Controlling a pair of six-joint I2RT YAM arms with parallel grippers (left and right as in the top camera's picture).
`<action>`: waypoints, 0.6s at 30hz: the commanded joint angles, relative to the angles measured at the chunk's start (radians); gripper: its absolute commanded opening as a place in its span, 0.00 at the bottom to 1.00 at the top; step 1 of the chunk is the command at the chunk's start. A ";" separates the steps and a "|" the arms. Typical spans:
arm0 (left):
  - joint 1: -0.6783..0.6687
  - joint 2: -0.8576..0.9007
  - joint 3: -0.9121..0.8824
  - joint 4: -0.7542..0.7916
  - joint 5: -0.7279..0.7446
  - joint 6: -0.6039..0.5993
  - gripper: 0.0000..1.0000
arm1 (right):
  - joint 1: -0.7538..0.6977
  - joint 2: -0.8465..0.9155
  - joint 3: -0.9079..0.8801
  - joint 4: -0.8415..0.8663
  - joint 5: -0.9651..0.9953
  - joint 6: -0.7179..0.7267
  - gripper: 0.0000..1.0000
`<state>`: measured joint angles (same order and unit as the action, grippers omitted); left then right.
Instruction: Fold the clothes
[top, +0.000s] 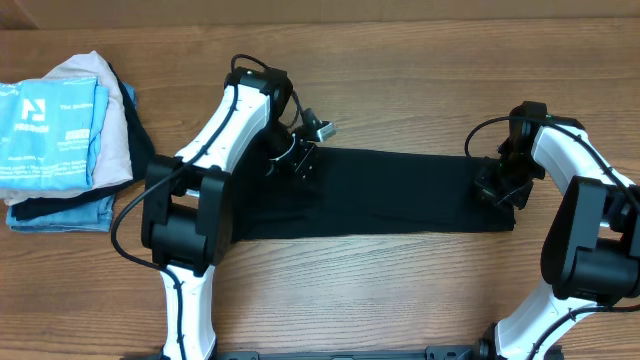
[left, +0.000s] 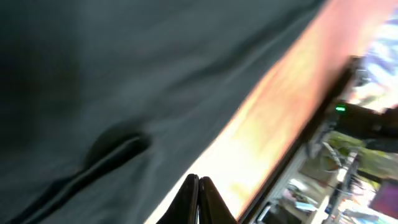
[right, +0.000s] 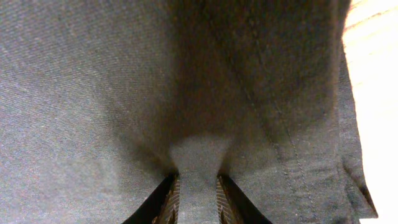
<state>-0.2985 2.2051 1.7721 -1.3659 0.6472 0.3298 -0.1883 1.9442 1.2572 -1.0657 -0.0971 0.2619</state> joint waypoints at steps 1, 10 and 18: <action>0.032 -0.008 -0.058 0.021 -0.143 -0.107 0.04 | -0.003 -0.018 -0.002 0.003 -0.001 0.000 0.24; 0.090 -0.008 -0.297 0.127 -0.203 -0.151 0.04 | -0.003 -0.018 -0.002 0.006 -0.001 0.001 0.25; 0.090 -0.008 -0.074 0.038 -0.106 -0.171 0.04 | -0.003 -0.018 0.109 -0.060 -0.051 -0.008 0.24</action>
<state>-0.2089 2.2051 1.5337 -1.2942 0.4824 0.1776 -0.1883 1.9442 1.2690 -1.0908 -0.1089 0.2611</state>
